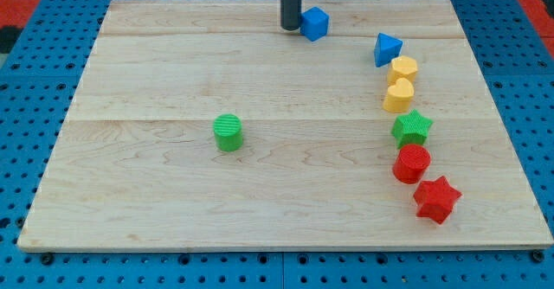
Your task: Move the blue cube in a vertical line above the blue triangle
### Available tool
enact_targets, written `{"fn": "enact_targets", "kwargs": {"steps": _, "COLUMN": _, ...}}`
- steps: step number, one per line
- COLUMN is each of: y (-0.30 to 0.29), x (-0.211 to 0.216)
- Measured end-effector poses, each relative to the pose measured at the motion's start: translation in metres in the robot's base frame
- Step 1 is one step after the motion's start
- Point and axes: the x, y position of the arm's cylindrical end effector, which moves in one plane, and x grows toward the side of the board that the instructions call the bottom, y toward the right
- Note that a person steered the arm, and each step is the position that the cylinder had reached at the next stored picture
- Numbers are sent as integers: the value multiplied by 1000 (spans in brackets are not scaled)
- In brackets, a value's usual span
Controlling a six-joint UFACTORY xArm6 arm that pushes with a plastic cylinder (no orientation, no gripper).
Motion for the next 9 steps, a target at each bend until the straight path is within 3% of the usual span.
{"fn": "enact_targets", "kwargs": {"steps": 4, "y": 78, "x": -9}}
{"fn": "enact_targets", "kwargs": {"steps": 6, "y": 80, "x": 24}}
{"fn": "enact_targets", "kwargs": {"steps": 9, "y": 90, "x": 18}}
